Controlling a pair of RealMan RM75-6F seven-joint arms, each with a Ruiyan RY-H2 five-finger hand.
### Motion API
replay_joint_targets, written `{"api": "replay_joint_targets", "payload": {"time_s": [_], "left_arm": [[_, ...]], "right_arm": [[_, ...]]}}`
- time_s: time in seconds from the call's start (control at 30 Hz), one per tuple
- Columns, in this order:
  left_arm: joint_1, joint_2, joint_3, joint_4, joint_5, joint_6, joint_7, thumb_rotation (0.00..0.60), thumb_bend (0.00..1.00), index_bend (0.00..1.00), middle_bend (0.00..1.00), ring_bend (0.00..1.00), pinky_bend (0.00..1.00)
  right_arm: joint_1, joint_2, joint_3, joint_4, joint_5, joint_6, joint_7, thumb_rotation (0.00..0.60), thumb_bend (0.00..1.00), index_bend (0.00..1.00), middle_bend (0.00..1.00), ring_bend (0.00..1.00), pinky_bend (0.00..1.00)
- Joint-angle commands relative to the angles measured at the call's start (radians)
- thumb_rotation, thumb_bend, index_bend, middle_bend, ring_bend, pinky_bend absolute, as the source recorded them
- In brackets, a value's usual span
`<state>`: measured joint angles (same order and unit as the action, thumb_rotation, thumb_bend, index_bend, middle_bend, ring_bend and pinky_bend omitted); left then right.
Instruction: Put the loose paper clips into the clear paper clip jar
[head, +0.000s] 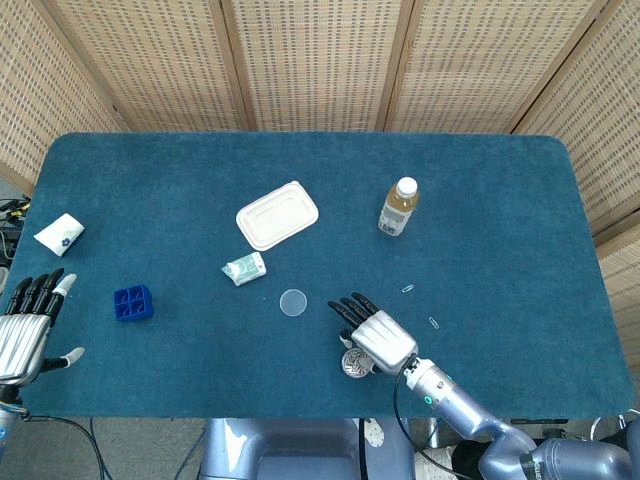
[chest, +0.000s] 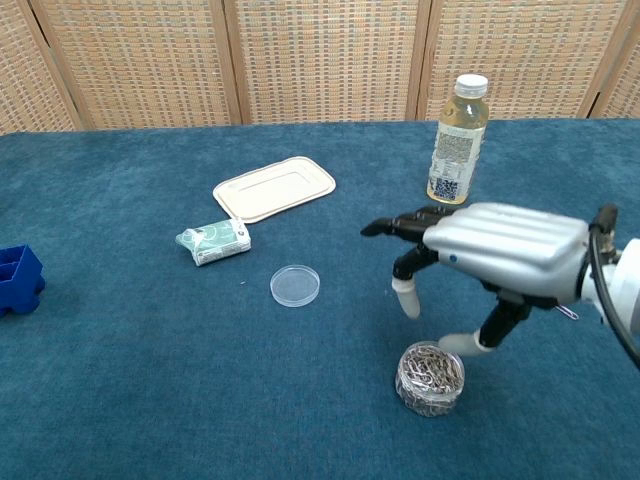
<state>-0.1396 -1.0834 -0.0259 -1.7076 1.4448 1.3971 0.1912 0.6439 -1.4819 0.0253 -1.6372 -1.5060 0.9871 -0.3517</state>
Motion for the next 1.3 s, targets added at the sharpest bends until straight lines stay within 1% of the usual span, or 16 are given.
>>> {"api": "replay_joint_targets", "payload": {"time_s": [0.03, 0.07, 0.17, 0.2, 0.33, 0.4, 0.5, 0.73, 1.03, 1.3], "left_arm": [[0.0, 0.001, 0.0, -0.001, 0.001, 0.002, 0.0, 0.6, 0.0, 0.0, 0.0, 0.0, 0.0], [0.001, 0.001, 0.0, -0.002, 0.002, 0.004, -0.001, 0.6, 0.0, 0.0, 0.0, 0.0, 0.0], [0.002, 0.002, 0.0, -0.002, 0.003, 0.006, -0.002, 0.6, 0.0, 0.0, 0.0, 0.0, 0.0], [0.002, 0.002, 0.001, -0.003, 0.004, 0.005, -0.002, 0.6, 0.0, 0.0, 0.0, 0.0, 0.0], [0.002, 0.002, 0.001, -0.005, 0.004, 0.005, 0.001, 0.6, 0.0, 0.0, 0.0, 0.0, 0.0], [0.002, 0.001, 0.0, -0.005, 0.003, 0.006, 0.003, 0.6, 0.0, 0.0, 0.0, 0.0, 0.0], [0.0, -0.001, 0.0, -0.005, -0.001, 0.001, 0.006, 0.6, 0.0, 0.0, 0.0, 0.0, 0.0], [-0.001, -0.003, -0.002, -0.006, -0.005, -0.001, 0.01, 0.6, 0.0, 0.0, 0.0, 0.0, 0.0], [-0.001, -0.001, -0.001, -0.004, -0.004, 0.0, 0.006, 0.6, 0.0, 0.0, 0.0, 0.0, 0.0], [-0.001, -0.001, 0.0, -0.005, -0.002, -0.002, 0.004, 0.6, 0.0, 0.0, 0.0, 0.0, 0.0]], "right_arm": [[0.006, 0.033, 0.03, -0.01, 0.01, 0.012, 0.016, 0.6, 0.24, 0.47, 0.01, 0.0, 0.0], [0.007, 0.051, 0.045, 0.002, 0.024, 0.018, 0.016, 0.6, 0.24, 0.47, 0.01, 0.0, 0.0], [0.009, 0.086, 0.053, 0.04, 0.065, -0.009, 0.018, 0.6, 0.27, 0.47, 0.01, 0.0, 0.0], [0.009, 0.095, 0.051, 0.059, 0.082, -0.025, 0.023, 0.6, 0.31, 0.48, 0.01, 0.0, 0.0], [-0.001, 0.104, 0.034, 0.128, 0.123, -0.057, 0.046, 0.6, 0.53, 0.47, 0.01, 0.0, 0.0], [-0.008, 0.103, 0.023, 0.157, 0.13, -0.064, 0.056, 0.6, 0.58, 0.47, 0.01, 0.0, 0.0], [-0.021, 0.101, 0.009, 0.194, 0.139, -0.071, 0.077, 0.6, 0.59, 0.47, 0.01, 0.0, 0.0], [-0.039, 0.084, 0.002, 0.264, 0.169, -0.085, 0.11, 0.6, 0.59, 0.48, 0.01, 0.0, 0.0], [-0.05, 0.069, -0.009, 0.301, 0.188, -0.1, 0.099, 0.6, 0.6, 0.5, 0.01, 0.0, 0.0], [-0.049, 0.041, -0.008, 0.328, 0.206, -0.117, 0.084, 0.6, 0.6, 0.5, 0.01, 0.0, 0.0]]}}
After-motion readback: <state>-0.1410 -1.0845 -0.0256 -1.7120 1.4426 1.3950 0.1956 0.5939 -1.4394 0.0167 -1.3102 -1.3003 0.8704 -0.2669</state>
